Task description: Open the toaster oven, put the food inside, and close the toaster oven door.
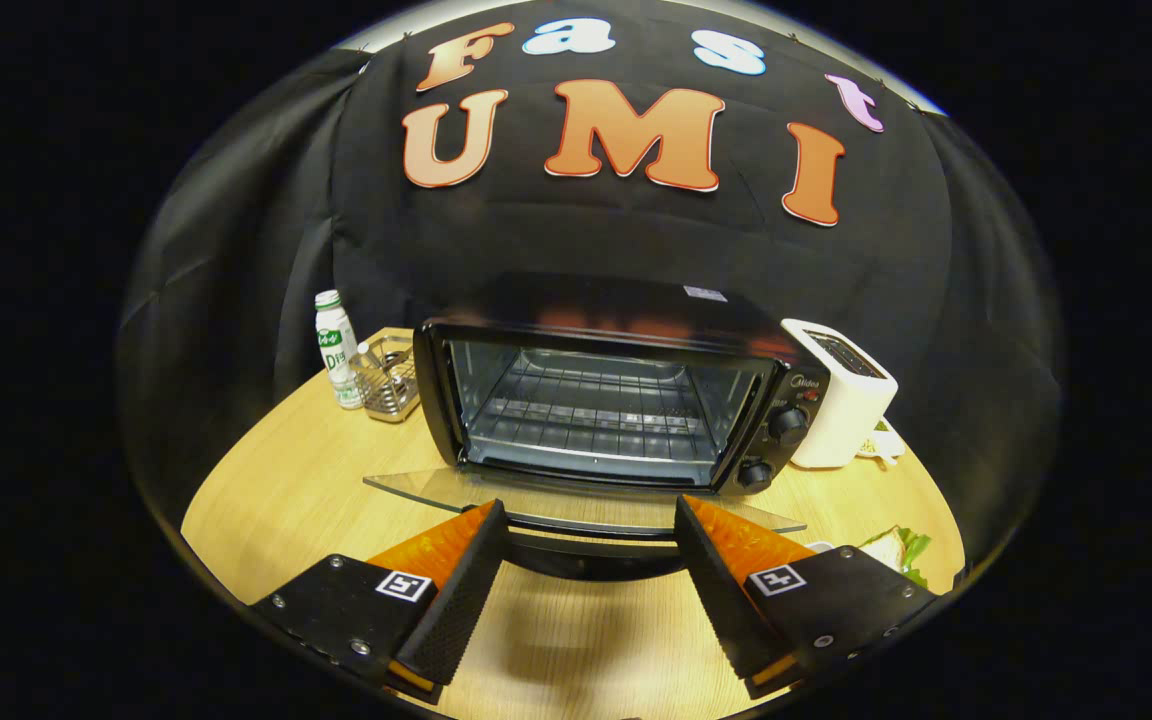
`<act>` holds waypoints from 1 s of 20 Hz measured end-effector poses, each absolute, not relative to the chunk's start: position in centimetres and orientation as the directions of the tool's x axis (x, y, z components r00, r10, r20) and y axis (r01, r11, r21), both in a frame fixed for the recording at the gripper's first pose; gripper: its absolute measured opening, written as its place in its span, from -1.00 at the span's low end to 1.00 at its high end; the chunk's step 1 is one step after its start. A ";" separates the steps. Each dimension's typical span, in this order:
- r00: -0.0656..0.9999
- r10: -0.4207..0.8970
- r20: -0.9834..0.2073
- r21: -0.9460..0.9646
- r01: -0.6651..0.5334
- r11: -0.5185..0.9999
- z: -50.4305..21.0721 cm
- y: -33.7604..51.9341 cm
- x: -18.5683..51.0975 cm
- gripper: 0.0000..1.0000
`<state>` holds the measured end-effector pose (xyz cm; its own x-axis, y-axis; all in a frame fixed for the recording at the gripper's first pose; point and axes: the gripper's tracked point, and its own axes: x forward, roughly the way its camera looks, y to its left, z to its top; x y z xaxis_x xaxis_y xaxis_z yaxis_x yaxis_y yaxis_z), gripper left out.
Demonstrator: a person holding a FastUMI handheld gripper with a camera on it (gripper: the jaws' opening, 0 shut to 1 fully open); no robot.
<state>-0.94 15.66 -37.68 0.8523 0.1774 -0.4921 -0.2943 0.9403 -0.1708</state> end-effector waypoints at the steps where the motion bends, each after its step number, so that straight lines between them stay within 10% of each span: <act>1: 0.843 0.177 -0.509 -0.170 -0.300 0.939 -38.7 15.5 -1.6 0.99; 11: 0.761 0.147 -0.632 -0.142 -0.301 0.943 -46.7 14.1 -4.1 1.00; 20: 0.785 0.212 -0.582 -0.047 -0.293 0.955 -36.8 10.4 -2.1 1.00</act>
<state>-2.10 10.42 -36.82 0.7848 0.2119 -0.5823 -0.2925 0.9551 -0.0466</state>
